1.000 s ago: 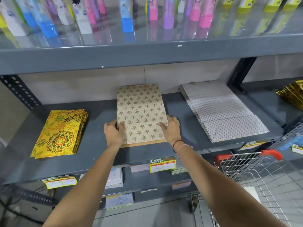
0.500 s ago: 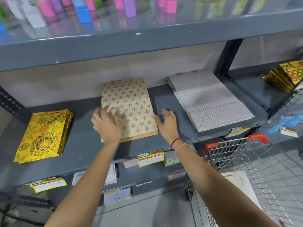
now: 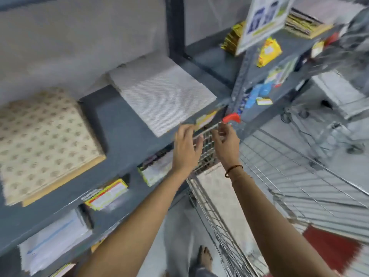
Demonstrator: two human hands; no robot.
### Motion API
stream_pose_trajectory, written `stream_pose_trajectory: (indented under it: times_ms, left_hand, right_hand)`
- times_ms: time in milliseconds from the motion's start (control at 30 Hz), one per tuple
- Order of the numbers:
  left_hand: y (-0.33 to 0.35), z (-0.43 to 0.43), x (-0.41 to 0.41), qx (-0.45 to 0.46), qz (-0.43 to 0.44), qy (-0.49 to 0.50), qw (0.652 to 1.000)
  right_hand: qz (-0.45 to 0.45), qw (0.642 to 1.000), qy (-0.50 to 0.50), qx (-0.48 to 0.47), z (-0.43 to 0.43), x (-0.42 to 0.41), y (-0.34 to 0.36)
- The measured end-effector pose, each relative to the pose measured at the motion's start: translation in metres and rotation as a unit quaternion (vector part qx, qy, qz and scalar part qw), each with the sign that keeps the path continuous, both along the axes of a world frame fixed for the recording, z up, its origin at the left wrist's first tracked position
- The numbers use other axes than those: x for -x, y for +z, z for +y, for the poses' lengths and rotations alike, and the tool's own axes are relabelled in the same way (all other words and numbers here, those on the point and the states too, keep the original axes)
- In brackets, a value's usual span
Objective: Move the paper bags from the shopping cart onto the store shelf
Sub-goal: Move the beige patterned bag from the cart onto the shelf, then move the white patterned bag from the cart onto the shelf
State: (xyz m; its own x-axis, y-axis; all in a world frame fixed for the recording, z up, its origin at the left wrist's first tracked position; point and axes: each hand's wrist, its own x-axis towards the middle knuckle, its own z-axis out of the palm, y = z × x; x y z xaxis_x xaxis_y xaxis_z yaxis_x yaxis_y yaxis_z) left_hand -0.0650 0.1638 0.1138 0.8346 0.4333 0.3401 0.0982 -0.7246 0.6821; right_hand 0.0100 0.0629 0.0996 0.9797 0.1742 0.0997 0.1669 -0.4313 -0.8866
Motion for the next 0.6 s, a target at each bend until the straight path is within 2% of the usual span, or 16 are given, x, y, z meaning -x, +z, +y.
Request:
stream_pose_trajectory:
  times_ms: [100,200,267,333,400,533,600]
  left_hand:
    - [-0.028,-0.046,-0.028,0.019,0.085,-0.049,0.995]
    - [-0.064,-0.084,-0.049,0.058,0.25,-0.064,0.964]
    - [-0.093,-0.099,-0.056,0.074,0.366,-0.053,0.926]
    - [-0.121,-0.117,-0.06,0.093,0.441,-0.024,0.892]
    - [-0.146,-0.137,-0.054,0.141,0.489,0.027,0.861]
    - [-0.194,-0.188,-0.041,0.293,0.563,0.119,0.763]
    - [-0.212,-0.202,-0.03,0.317,0.578,0.153,0.737]
  right_hand:
    - [0.041,0.997,-0.054,0.028,-0.054,-0.015,-0.026]
    - [0.083,0.99,-0.099,0.051,-0.106,-0.02,-0.057]
    - [0.12,0.983,-0.117,0.07,-0.137,-0.019,-0.084]
    - [0.166,0.972,-0.134,0.095,-0.169,-0.017,-0.117]
    - [0.215,0.959,-0.125,0.137,-0.194,-0.011,-0.148]
    - [0.339,0.91,-0.068,0.227,-0.229,-0.002,-0.208]
    - [0.387,0.884,-0.028,0.261,-0.239,0.006,-0.229]
